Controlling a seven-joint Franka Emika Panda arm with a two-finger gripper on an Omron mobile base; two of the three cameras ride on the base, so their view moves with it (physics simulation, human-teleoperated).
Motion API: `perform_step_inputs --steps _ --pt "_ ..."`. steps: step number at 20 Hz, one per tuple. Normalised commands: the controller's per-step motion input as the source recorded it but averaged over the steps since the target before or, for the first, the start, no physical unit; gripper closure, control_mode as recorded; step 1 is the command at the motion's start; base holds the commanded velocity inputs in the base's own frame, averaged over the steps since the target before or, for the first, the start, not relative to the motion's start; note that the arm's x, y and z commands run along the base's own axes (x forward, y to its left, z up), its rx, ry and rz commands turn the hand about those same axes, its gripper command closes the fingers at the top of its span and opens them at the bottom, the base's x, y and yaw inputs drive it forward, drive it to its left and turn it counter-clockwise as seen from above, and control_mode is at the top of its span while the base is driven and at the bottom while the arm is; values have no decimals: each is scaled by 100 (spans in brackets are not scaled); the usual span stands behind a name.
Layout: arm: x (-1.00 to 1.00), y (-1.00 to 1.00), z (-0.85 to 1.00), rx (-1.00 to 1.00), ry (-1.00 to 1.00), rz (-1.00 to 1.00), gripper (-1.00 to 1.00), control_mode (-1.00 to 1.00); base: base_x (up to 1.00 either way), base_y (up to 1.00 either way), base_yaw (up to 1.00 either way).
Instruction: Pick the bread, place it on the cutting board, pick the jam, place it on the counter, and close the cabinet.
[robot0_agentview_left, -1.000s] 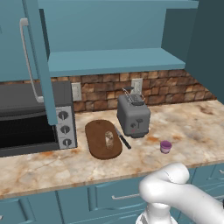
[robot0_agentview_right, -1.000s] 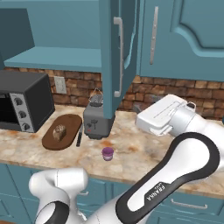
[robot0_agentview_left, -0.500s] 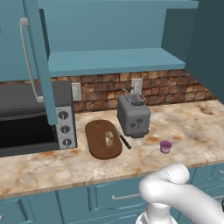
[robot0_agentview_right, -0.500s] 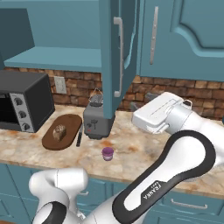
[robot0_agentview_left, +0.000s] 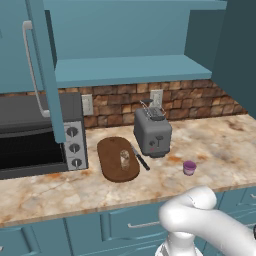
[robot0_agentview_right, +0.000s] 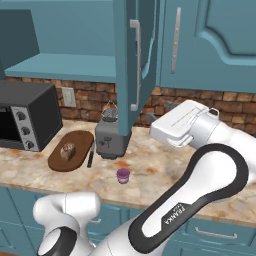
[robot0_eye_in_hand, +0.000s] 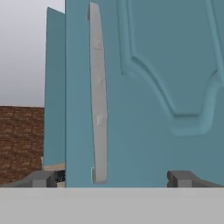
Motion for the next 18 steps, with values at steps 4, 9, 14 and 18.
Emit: perform_step_inputs --steps 4,9,14,18 --pt "-1 1 0 0 0 3 -100 -100 0 0 0" --pt "-6 1 0 0 0 5 -100 -100 0 0 0" --pt "-5 3 0 0 0 8 -100 -100 0 0 0" --pt "-1 24 0 0 0 2 -100 -100 0 0 0"
